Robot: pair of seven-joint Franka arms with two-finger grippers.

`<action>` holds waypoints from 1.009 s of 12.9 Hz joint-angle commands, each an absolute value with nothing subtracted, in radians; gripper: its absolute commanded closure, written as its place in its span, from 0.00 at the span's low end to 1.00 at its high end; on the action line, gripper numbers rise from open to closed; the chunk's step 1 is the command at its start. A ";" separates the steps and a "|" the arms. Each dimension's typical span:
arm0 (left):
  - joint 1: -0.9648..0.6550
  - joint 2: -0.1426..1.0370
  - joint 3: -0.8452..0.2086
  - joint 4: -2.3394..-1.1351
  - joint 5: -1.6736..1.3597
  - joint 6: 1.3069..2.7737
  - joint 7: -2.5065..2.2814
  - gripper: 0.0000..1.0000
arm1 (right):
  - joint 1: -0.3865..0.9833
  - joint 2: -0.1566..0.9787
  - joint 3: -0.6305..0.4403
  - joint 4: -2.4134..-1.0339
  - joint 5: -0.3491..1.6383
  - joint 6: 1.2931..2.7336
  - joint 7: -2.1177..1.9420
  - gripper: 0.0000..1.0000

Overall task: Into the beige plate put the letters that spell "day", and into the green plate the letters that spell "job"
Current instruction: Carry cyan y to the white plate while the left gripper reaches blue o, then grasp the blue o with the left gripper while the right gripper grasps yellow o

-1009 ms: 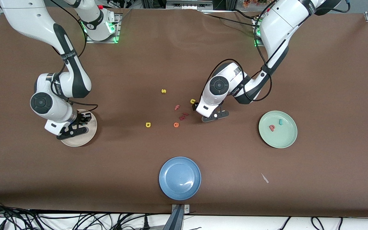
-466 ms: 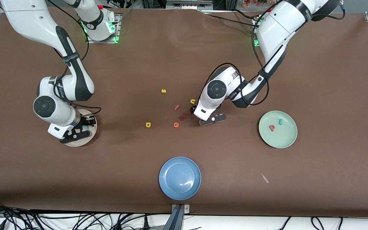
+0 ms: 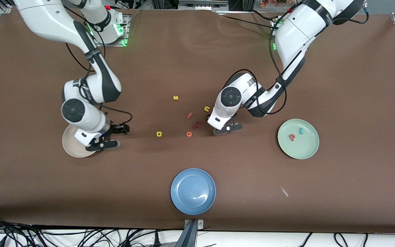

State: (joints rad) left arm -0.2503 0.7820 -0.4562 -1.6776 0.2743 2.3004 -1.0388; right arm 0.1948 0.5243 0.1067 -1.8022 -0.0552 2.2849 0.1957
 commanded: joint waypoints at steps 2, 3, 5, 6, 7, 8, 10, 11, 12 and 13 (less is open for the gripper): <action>-0.270 0.802 -0.437 -1.649 0.307 2.287 -1.045 0.51 | 0.244 0.601 0.141 -1.697 -0.043 2.261 0.391 0.00; -0.270 0.802 -0.437 -1.649 0.311 2.287 -1.045 0.69 | 0.262 0.623 0.141 -1.677 -0.043 2.266 0.453 0.00; -0.264 0.798 -0.439 -1.649 0.311 2.287 -1.046 1.00 | 0.316 0.662 0.141 -1.635 -0.043 2.267 0.570 0.00; -0.258 0.793 -0.439 -1.644 0.305 2.273 -1.045 1.00 | 0.334 0.688 0.141 -1.611 -0.041 2.270 0.621 0.00; -0.258 0.792 -0.439 -1.623 0.307 2.222 -1.045 1.00 | 0.351 0.712 0.141 -1.588 -0.043 2.270 0.665 0.00; -0.258 0.790 -0.439 -1.587 0.311 2.142 -1.045 1.00 | 0.359 0.724 0.141 -1.580 -0.041 2.270 0.687 0.00; -0.258 0.788 -0.440 -1.502 0.313 1.996 -1.028 1.00 | 0.371 0.733 0.141 -1.578 -0.040 2.278 0.706 0.00; -0.255 0.778 -0.440 -1.471 0.313 1.929 -0.988 1.00 | 0.374 0.741 0.141 -1.578 -0.034 2.298 0.721 0.00; -0.239 0.764 -0.439 -1.457 0.313 1.874 -0.941 1.00 | 0.380 0.747 0.141 -1.580 -0.031 2.313 0.722 0.00; -0.210 0.744 -0.440 -1.454 0.313 1.824 -0.880 1.00 | 0.382 0.755 0.141 -1.580 -0.032 2.316 0.721 0.00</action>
State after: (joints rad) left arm -0.2412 0.7742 -0.4422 -1.4787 0.2794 1.9147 -0.9680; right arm 0.3722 0.7263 0.1435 -1.6112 -0.0474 2.3081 0.7070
